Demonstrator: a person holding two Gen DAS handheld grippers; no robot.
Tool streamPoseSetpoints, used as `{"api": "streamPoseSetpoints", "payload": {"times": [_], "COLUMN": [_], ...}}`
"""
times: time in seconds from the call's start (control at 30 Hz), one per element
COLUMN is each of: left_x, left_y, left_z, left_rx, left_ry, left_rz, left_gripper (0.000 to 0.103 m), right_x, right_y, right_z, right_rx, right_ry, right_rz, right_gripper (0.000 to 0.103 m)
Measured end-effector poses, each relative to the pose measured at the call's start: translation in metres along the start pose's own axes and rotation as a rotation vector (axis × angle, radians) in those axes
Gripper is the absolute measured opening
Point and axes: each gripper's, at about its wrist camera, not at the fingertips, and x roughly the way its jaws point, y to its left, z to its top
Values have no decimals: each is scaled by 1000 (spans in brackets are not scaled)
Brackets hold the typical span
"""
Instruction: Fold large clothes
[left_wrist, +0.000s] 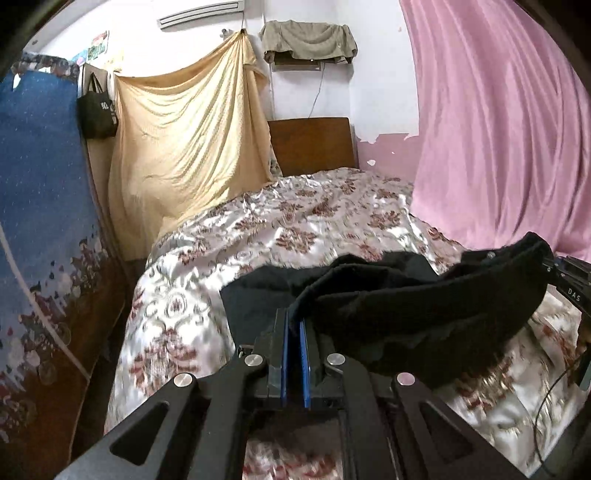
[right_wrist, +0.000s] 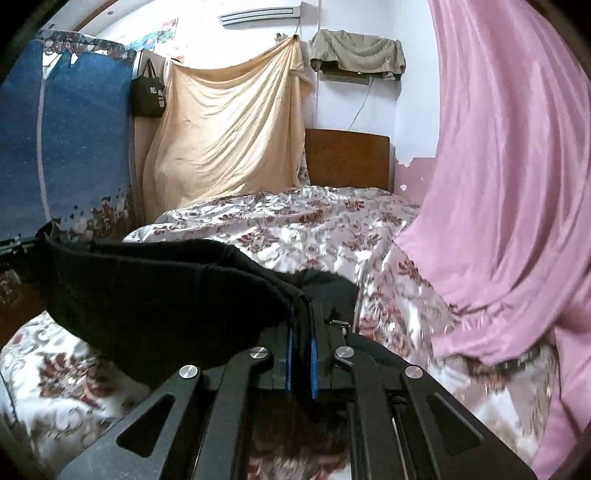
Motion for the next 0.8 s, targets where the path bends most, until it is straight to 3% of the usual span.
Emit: {"api": "streamPoseSetpoints", "payload": {"times": [0.23,0.5,0.8], "left_x": [51,136,215], "left_y": [-2,15,15], "left_z": [41,79,82], "left_rx": [63,33,31], "left_ry": [-33,20,96], "left_rz": [45,62,74], "left_gripper": [6,6,6], "right_x": [60,149,242], "right_y": [-4,3,6], "right_z": [43,91,97], "right_rx": [-45,-122,-135], "right_ry": [1,46,131], "right_rz": [-28,-62,-74], "right_gripper": [6,6,6]}}
